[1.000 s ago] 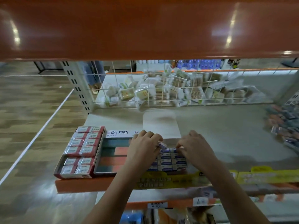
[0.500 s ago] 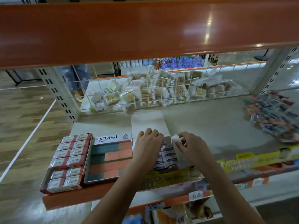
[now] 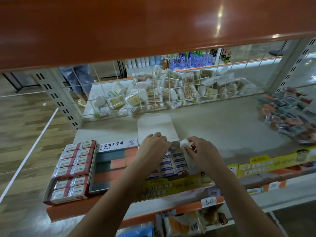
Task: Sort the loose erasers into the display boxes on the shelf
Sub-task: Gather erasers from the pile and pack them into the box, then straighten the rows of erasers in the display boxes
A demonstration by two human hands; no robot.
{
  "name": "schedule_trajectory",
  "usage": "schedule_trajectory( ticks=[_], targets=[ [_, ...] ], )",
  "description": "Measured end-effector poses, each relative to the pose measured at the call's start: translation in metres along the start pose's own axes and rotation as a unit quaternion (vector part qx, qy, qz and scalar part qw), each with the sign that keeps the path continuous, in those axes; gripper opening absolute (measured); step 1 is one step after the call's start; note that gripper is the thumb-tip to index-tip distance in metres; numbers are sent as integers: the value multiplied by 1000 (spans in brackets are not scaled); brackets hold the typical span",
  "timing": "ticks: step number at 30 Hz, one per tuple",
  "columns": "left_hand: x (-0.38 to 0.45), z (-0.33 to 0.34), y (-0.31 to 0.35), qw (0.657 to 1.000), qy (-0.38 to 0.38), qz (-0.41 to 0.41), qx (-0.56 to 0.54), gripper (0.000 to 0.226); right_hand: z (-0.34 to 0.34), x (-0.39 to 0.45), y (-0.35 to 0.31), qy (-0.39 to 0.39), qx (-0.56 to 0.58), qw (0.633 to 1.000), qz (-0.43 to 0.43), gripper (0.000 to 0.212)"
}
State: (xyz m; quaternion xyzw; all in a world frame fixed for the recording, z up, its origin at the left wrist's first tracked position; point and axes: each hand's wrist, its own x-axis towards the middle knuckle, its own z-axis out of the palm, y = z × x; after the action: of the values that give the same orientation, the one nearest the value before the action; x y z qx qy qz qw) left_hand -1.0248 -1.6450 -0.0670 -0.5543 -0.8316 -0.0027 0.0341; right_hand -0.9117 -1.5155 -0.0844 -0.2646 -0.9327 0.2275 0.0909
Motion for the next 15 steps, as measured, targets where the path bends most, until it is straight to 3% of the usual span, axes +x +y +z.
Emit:
schedule_trajectory(
  ticks=[15],
  targets=[
    [10, 9, 14, 1000, -23, -6, -8, 23, 4, 0, 6, -3, 16, 1000, 7, 33]
  ],
)
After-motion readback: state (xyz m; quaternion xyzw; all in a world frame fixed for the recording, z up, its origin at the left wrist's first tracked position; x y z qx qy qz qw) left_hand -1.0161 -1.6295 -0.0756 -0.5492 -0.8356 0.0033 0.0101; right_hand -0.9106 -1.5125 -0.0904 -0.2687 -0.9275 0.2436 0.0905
